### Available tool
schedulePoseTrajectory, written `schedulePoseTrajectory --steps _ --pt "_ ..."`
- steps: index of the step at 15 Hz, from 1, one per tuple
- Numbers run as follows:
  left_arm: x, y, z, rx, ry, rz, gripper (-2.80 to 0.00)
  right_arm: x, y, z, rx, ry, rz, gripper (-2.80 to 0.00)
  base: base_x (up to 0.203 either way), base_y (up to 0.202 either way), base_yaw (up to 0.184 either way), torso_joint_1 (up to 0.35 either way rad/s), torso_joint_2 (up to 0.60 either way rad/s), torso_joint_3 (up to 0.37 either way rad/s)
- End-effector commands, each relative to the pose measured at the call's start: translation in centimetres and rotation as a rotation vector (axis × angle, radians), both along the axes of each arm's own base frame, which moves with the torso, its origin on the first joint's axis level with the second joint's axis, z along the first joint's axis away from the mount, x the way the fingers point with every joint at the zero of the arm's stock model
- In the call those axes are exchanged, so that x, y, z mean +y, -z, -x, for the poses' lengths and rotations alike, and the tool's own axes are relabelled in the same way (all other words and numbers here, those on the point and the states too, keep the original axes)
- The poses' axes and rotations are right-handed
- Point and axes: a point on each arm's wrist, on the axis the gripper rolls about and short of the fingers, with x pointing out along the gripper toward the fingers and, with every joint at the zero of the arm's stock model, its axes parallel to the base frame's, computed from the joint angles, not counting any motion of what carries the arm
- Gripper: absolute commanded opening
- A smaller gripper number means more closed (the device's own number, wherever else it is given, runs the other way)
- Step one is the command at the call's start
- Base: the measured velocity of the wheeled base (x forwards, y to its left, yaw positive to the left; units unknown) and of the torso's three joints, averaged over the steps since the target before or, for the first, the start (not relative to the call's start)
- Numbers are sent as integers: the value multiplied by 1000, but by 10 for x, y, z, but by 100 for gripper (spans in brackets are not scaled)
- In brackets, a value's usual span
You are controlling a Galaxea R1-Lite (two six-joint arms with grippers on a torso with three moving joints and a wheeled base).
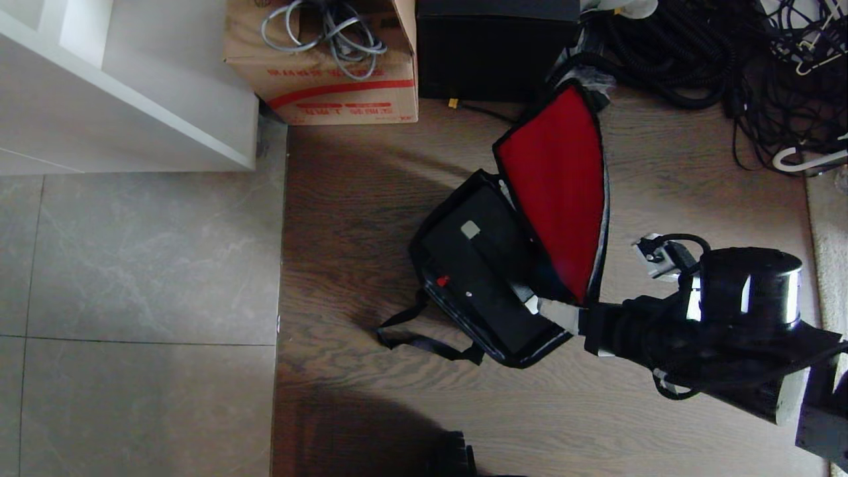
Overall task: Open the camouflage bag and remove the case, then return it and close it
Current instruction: Close the top of the storage box
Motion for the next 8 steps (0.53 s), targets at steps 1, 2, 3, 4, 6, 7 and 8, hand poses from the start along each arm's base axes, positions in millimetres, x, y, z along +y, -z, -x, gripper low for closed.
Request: schedulePoseTrajectory --steps 1,2,3,4,6,7,8 --pt "0 0 0 0 0 0 -280 21 2 24 42 -36 -45 0 0 0 0 0 0 0" --pt "0 0 0 2 0 0 -280 25 7 30 119 17 -81 0 0 0 0 0 0 0" --pt "0 0 0 0 0 0 -280 25 11 32 190 62 -71 0 0 0 0 0 0 0" --pt "0 0 0 1 0 0 -280 23 15 34 233 83 -56 0 0 0 0 0 0 0" --pt "0 0 0 0 0 0 -280 27 20 41 289 84 -85 0 0 0 0 0 0 0" --pt "0 0 0 0 0 0 -280 31 23 47 310 63 -78 0 0 0 0 0 0 0" --pt "0 0 0 0 0 0 -280 32 19 49 303 60 -86 0 0 0 0 0 0 0"
